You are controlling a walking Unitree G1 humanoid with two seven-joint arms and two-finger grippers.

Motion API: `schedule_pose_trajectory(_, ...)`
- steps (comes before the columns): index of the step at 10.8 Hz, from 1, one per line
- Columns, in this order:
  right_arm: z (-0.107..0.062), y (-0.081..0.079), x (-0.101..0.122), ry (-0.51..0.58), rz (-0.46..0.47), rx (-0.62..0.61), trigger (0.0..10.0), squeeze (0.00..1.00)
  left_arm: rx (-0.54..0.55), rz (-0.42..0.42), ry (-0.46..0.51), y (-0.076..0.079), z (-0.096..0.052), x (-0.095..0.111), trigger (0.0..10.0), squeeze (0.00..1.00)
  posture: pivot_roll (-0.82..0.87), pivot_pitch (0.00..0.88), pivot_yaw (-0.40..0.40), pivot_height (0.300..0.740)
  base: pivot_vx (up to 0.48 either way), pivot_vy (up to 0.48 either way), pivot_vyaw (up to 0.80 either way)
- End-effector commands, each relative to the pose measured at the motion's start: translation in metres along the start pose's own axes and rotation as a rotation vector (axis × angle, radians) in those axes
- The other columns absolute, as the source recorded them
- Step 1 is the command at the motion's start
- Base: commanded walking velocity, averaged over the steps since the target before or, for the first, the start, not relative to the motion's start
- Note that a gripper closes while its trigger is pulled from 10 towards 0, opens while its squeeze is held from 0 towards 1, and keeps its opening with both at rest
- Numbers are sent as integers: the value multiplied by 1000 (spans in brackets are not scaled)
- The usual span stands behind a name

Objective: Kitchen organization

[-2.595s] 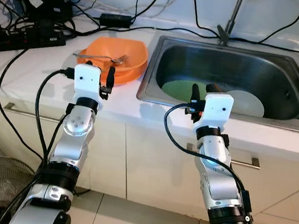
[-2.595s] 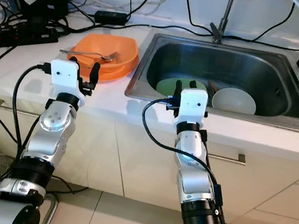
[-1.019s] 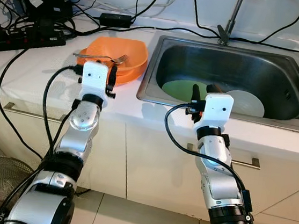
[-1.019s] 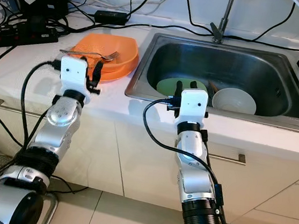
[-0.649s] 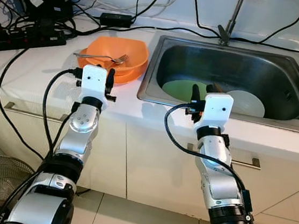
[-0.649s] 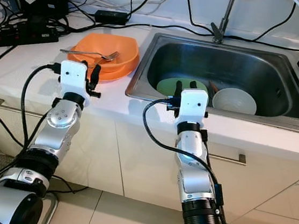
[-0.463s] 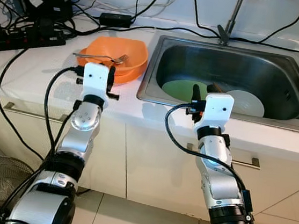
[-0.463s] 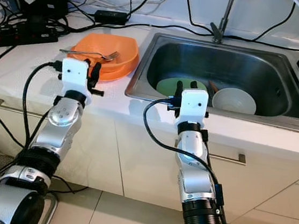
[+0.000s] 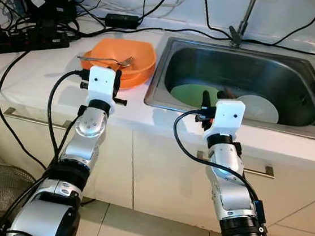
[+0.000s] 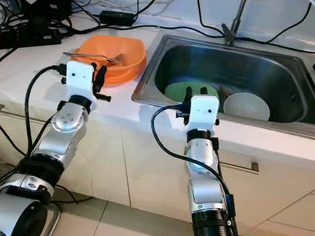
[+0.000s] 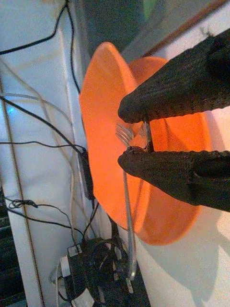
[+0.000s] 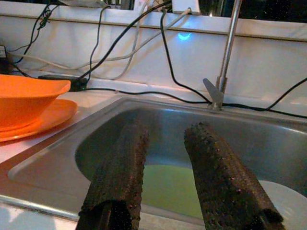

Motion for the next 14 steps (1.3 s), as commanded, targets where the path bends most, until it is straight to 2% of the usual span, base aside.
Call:
schedule_pose_trajectory(1, 4, 1, 6, 20, -9, -2, 10000, 0, -6, -27, 58, 4, 8, 23, 10000, 0, 123, 0, 14, 740, 0, 0, 0)
schedule_pose_trajectory(3, 4, 0, 6, 21, -8, 1, 10000, 0, -44, -61, 138, 12, 13, 56, 10000, 0, 125, 0, 14, 740, 0, 0, 0)
schedule_pose_trajectory(5, 4, -1, 6, 19, -7, 2, 10000, 0, -70, -90, 176, 16, 15, 79, 10000, 0, 129, 0, 15, 740, 0, 0, 0)
schedule_pose_trajectory(6, 4, -2, 5, 19, -7, 4, 10000, 0, -88, -94, 172, 18, 15, 83, 10000, 0, 131, 0, 16, 740, 0, 0, 0)
schedule_pose_trajectory(9, 5, -3, 5, 17, -8, 7, 10000, 0, -119, -102, 122, 27, 9, 72, 10000, 0, 130, 0, 20, 740, 0, 0, 0)
schedule_pose_trajectory(11, 4, -3, 4, 13, -10, 7, 10000, 0, -143, -111, 113, 33, 4, 74, 10000, 0, 131, 0, 19, 740, 0, 0, 0)
schedule_pose_trajectory(12, 5, -2, 3, 13, -10, 6, 10000, 0, -143, -115, 128, 34, 3, 78, 10000, 0, 131, 0, 19, 740, 0, 0, 0)
schedule_pose_trajectory(13, 6, -3, 5, 17, -9, 6, 10000, 0, -139, -149, 194, 33, 2, 96, 10000, 0, 131, 0, 19, 740, 0, 0, 0)
schedule_pose_trajectory(14, 6, -3, 5, 19, -7, 5, 10000, 0, -181, -187, 254, 39, -1, 111, 10000, 0, 134, 0, 18, 740, 0, 0, 0)
Point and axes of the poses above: a point about 5 cm out from each wrist's last joint towards the gripper, its own z axis pointing out of the wrist towards the gripper, its own x axis along the axis of the wrist's last joint, y = z × x, the point moved 6 cm from there along z, pointing out of the wrist towards the gripper, and after that the axes turned 6 degrees about -z, right-handed, at the moved point
